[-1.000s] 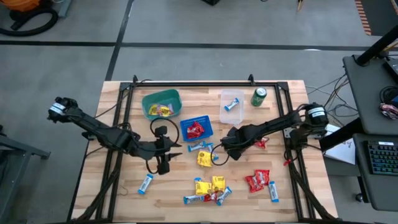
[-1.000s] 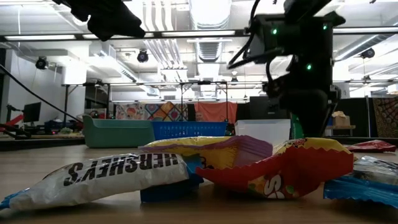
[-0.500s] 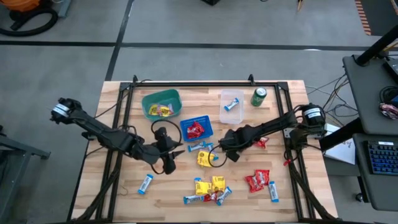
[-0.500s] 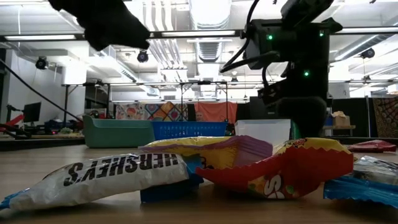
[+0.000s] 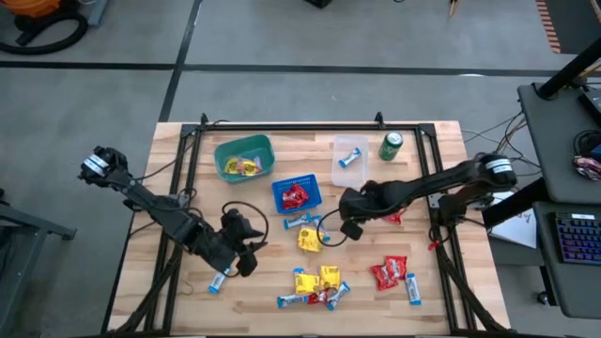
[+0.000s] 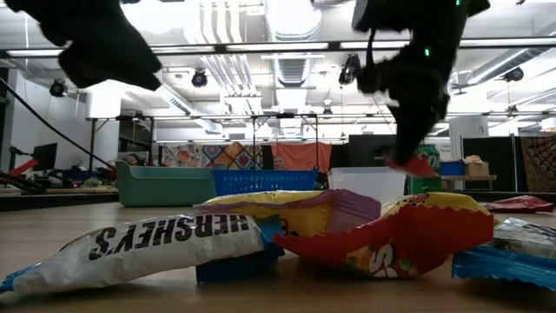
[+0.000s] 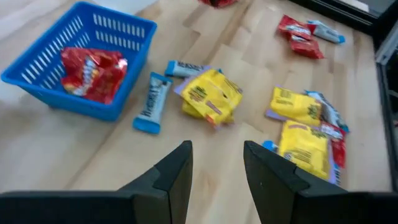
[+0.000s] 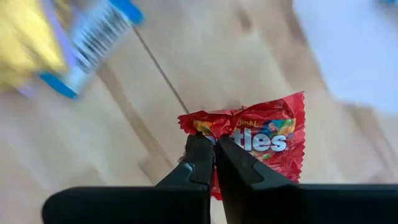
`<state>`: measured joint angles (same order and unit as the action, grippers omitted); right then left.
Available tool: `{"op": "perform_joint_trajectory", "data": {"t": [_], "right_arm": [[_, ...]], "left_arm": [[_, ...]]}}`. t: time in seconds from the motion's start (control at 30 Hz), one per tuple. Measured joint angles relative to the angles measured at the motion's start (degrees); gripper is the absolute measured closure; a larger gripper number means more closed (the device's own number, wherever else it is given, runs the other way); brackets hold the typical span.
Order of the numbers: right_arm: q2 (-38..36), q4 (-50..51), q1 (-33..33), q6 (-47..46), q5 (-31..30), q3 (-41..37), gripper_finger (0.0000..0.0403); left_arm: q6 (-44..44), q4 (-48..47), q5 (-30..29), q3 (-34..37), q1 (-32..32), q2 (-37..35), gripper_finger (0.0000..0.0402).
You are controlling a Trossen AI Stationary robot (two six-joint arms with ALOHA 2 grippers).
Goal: Sort candy
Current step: Put the skittles candy into the blue basket
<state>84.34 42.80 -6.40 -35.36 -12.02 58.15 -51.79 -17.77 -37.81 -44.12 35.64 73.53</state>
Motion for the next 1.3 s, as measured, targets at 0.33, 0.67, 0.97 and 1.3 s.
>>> {"op": "perform_joint_trajectory", "data": {"t": [0.33, 0.67, 0.97, 1.3], "right_arm": [[-6.01, -15.96, 5.60, 13.34, 5.36, 0.09, 0.0394], [1.04, -34.32, 10.11, 24.88, 11.21, 0.09, 0.0394], [6.70, -37.72, 10.48, 37.23, 11.57, 2.60, 0.0394], [12.63, -32.62, 11.76, 40.28, 11.49, 9.59, 0.0329]], "left_arm": [[-9.94, 0.11, -0.64, 0.00, 3.37, 1.79, 0.0274], [-15.79, 0.17, 3.23, 0.00, 4.21, 1.91, 0.0274], [-21.52, -0.01, 11.42, 0.00, 4.33, 1.89, 0.0274], [-30.75, -0.54, 14.87, 0.00, 6.82, 1.91, 0.0274]]}}
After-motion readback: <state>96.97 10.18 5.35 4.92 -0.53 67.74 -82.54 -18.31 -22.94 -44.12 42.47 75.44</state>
